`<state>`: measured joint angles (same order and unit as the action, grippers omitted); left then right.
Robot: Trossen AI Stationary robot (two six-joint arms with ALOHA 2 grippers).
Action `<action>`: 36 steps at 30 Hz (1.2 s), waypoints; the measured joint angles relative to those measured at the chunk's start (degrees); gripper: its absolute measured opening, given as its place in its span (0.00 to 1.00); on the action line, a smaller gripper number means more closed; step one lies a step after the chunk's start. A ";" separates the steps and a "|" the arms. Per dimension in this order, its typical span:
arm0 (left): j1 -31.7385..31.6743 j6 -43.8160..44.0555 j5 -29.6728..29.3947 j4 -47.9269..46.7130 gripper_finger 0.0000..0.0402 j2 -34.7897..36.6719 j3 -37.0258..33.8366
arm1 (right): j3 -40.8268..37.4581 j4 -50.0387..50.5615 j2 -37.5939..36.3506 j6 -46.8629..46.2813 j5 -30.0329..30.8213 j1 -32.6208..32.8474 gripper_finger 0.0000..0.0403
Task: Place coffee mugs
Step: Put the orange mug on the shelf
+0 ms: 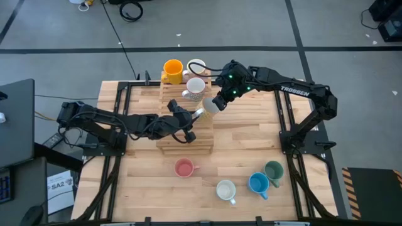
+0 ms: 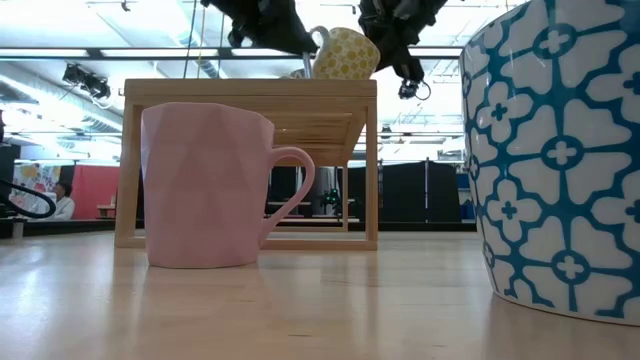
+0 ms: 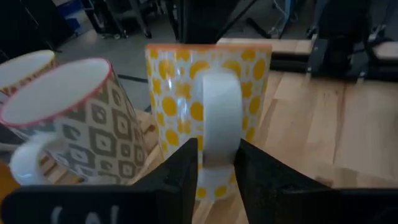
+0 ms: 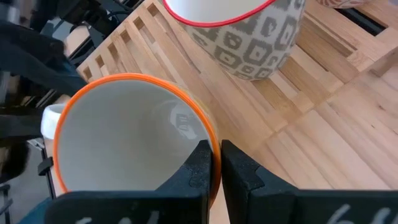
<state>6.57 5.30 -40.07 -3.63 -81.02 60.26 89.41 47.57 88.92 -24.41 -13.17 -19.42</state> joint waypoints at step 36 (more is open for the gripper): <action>1.00 -4.40 0.67 -2.17 0.48 5.08 0.18 | 0.07 -1.23 -0.11 -2.63 3.72 0.04 0.06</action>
<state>7.57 0.90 -39.40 -5.80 -75.94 60.45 89.47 46.35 88.82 -27.05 -9.45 -19.38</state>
